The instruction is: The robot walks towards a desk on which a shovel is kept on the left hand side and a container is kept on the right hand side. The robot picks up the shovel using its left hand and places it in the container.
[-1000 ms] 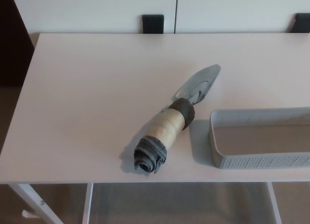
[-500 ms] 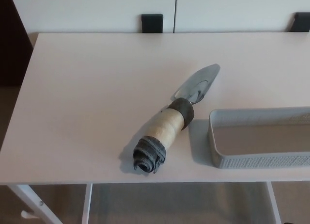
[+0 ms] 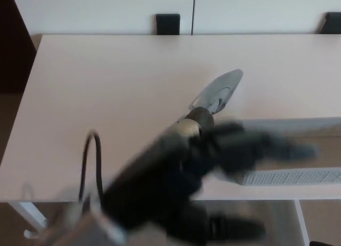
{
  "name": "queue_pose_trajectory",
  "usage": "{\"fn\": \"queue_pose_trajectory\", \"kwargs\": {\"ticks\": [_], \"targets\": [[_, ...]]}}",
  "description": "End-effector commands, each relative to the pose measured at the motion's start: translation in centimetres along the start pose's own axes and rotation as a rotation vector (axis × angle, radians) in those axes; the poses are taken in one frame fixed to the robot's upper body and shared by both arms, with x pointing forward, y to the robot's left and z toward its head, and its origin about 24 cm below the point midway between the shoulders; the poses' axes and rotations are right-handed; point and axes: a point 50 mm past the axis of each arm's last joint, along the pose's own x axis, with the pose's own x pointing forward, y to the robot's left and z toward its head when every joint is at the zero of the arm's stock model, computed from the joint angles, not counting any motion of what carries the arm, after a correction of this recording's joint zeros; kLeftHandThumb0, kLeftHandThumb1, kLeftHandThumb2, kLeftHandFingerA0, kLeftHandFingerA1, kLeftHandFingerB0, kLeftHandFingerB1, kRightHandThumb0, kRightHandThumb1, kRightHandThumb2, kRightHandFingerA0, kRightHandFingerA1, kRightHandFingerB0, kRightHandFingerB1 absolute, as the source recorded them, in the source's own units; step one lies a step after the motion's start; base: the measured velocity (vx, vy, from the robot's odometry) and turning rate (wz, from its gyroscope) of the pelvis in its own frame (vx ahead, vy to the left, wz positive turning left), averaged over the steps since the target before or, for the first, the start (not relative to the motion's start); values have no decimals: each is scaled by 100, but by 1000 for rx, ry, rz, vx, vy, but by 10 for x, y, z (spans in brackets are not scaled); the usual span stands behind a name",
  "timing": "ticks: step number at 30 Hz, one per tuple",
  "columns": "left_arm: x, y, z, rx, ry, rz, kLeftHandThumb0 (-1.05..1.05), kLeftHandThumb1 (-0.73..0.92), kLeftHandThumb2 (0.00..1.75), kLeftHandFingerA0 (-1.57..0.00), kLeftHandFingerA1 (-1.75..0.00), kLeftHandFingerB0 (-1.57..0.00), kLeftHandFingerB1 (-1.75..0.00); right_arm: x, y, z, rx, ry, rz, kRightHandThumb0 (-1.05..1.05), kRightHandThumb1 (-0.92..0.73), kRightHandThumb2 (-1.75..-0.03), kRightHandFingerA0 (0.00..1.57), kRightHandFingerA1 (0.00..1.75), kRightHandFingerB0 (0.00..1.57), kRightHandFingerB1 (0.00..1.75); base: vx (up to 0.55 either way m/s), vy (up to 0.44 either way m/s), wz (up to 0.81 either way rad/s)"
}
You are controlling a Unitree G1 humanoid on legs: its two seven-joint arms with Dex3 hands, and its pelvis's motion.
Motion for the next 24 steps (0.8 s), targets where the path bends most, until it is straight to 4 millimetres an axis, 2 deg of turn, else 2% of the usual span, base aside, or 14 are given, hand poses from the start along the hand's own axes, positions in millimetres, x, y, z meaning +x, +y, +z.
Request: {"fn": "queue_pose_trajectory", "kwargs": {"ticks": [1, 2, 4, 5, 8, 12, 13, 14, 15, 17, 18, 19, 20, 24], "targets": [[17, 44, -61, 309, 391, 204, -24, 30, 87, -10, -53, -10, -51, 1, -9, 5, -9, -6, -17, -39, -45, -72, 69, 62, 37, 49, 0, 0, 0], [18, 46, -66, 334, 420, 197, -24, 30, 86, -8, -53, -7, -50, 1, -9, 5, -12, -7, -18, -31, -56, -56, 73, 52, 42, 40, 0, 0, 0], [18, 47, -76, 384, 484, 182, -26, 20, 79, -3, -52, 0, -47, 1, -8, 5, -12, -8, -15, -31, -56, -56, 73, 52, 42, 40, 0, 0, 0], [16, 47, -83, 434, 528, 166, -49, 34, 66, -7, -28, -13, -35, 1, -8, 4, -15, -5, -14, -30, -56, -56, 74, 52, 43, 40, 0, 0, 0], [8, 44, -95, 529, 599, 137, -45, 35, 51, 0, -29, -16, -28, 1, -8, 3, -17, 6, -16, -31, -55, -56, 74, 52, 44, 40, 0, 0, 0], [-1, 39, -110, 644, 668, 104, -49, 31, 50, -2, -31, -18, -28, 1, -9, 4, -7, 7, -17, -31, -55, -56, 75, 51, 45, 40, 0, 0, 0], [-7, 36, -116, 664, 708, 74, -39, 25, 71, 0, -28, -7, -36, 1, -8, 4, -12, 4, -16, -31, -54, -56, 75, 52, 45, 40, 0, 0, 0], [-11, 33, -121, 675, 736, 56, -52, 32, 51, 0, -29, -14, -27, 2, -8, 5, -17, 2, -16, -32, -55, -57, 75, 52, 46, 41, 0, 0, 0], [-13, 30, -123, 678, 755, 47, -40, 26, 71, 0, -24, -8, -34, 2, -9, 5, -19, 2, -17, -30, -55, -56, 75, 51, 46, 40, 0, 0, 0], [-17, 26, -126, 674, 783, 32, -41, 27, 71, 0, -22, -7, -33, 2, -8, 5, -20, 2, -13, -30, -55, -56, 75, 51, 45, 40, 0, 0, 0], [-18, 23, -126, 671, 798, 24, -52, 32, 51, 0, -20, -12, -26, 2, -8, 5, -18, 2, -12, -30, -55, -56, 75, 52, 45, 40, 0, 0, 0], [-20, 19, -127, 661, 817, 12, -55, 31, 54, 0, -17, -11, -26, 2, -8, 4, -20, 4, -14, -29, -55, -56, 76, 51, 45, 40, 0, 0, 0], [-21, 12, -127, 656, 830, -15, -49, 35, 74, 0, -9, -7, -25, 2, -8, 5, -21, 2, -10, -29, -56, -56, 75, 51, 44, 40, 0, 0, 0], [-23, -2, -126, 653, 844, -44, -58, 34, 76, 0, -14, 0, -16, 3, -7, 6, -30, 0, -5, -31, -56, -56, 76, 50, 45, 40, 0, 0, 0]]}}
